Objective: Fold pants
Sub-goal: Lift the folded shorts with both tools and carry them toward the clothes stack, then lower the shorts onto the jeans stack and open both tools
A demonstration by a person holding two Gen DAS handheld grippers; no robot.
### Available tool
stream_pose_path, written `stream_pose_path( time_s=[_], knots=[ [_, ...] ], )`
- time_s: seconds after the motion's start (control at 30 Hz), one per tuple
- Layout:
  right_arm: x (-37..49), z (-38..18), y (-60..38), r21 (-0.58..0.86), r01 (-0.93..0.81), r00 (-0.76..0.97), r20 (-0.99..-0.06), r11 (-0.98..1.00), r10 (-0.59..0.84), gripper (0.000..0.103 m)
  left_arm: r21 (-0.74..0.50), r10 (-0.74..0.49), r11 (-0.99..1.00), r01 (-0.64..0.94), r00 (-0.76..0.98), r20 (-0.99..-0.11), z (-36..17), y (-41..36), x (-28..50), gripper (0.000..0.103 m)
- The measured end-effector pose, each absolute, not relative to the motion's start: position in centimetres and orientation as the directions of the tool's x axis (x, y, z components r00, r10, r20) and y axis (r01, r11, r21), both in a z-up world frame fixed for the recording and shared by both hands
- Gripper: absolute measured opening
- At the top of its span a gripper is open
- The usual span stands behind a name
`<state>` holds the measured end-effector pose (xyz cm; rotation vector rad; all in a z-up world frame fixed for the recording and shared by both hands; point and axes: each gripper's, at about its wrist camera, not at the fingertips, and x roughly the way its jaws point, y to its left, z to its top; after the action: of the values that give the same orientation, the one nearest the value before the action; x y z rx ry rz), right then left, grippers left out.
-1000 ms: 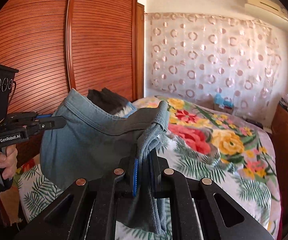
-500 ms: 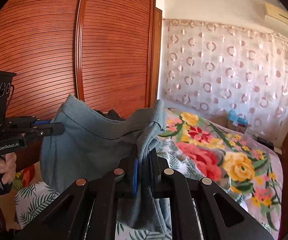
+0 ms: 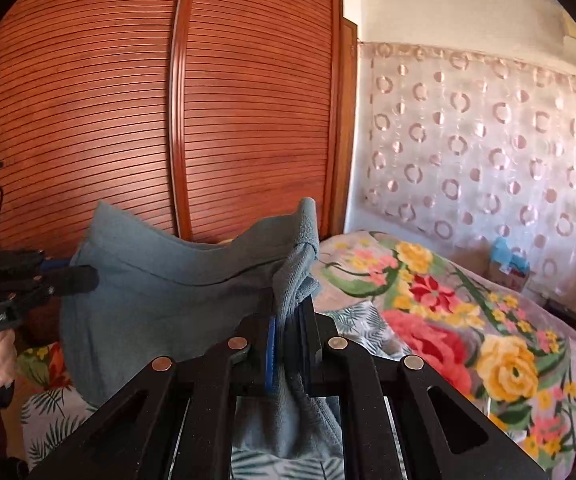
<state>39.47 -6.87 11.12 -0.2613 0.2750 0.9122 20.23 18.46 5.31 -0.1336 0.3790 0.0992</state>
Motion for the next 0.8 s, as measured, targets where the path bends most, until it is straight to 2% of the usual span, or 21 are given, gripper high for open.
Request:
stream_pose_path(
  time_s=[0.47,0.8],
  knots=[
    [42.3,9.8,-1.7,-0.196,-0.852,0.522,-0.381,0.485,0.763,0.009,-0.173,0.099,0.967,-0.188,0.899,-0.427,2.6,21.2,19.8,0.014],
    [44.4,10.0,0.0,-0.138,-0.870,0.483,-0.434,0.473,0.761,0.009,-0.218,0.100,0.951,-0.221,0.882,-0.462,0.3,21.5,19.2,0.014]
  ],
)
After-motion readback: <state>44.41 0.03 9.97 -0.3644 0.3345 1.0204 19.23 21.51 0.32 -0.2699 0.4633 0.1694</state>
